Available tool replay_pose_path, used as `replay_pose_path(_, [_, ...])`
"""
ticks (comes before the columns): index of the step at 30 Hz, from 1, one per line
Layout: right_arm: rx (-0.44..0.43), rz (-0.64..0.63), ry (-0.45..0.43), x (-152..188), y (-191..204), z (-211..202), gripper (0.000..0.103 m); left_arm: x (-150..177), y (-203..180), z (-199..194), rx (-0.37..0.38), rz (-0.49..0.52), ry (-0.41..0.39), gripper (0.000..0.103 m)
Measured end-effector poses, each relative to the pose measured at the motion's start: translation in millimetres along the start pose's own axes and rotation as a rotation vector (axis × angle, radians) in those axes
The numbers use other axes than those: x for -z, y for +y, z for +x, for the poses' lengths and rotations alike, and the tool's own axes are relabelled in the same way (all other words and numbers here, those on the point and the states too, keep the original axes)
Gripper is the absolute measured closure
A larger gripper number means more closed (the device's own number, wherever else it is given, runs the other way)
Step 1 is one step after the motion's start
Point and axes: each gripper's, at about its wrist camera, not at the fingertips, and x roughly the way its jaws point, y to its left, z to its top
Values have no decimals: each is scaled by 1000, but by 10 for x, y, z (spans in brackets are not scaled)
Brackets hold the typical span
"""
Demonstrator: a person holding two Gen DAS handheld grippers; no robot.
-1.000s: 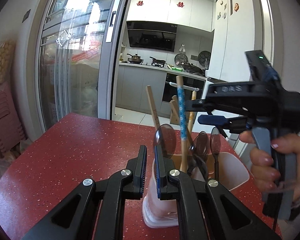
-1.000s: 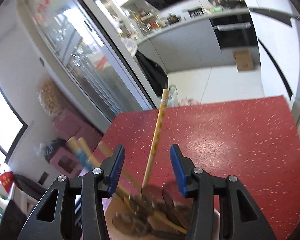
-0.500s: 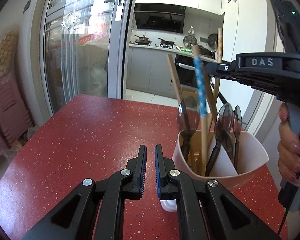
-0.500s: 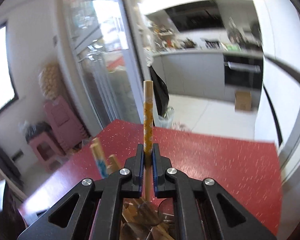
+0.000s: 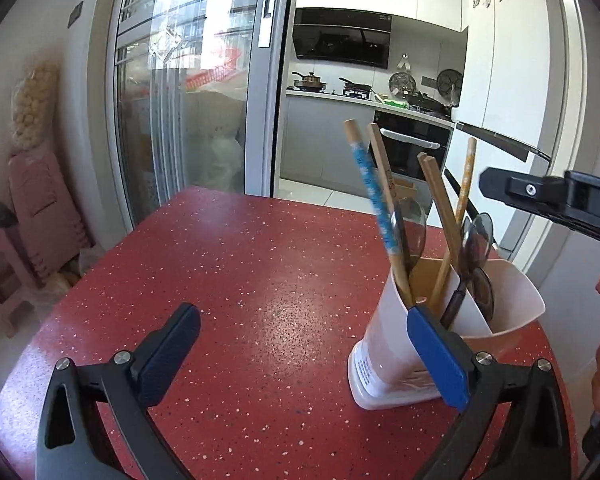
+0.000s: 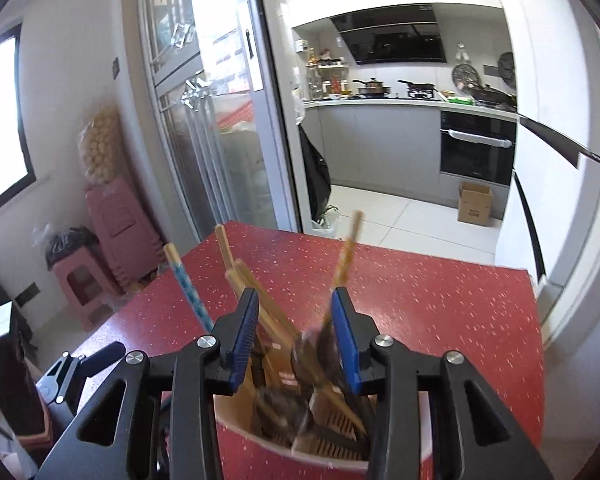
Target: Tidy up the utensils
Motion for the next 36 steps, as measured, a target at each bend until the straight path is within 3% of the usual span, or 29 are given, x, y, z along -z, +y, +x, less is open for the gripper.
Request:
replay_pose_path(14, [113,84,-32,617,-73,-634,33,207,-16,-258,-16,23,28,0])
replay_pose_path(21, [171,91,-7,983,-25,-750,22,435,-34,-347,2,49,53,0])
replay_pose_path(36, [264,167,49,1500,-106,-792,17,820,-159,-629,9,106,41,0])
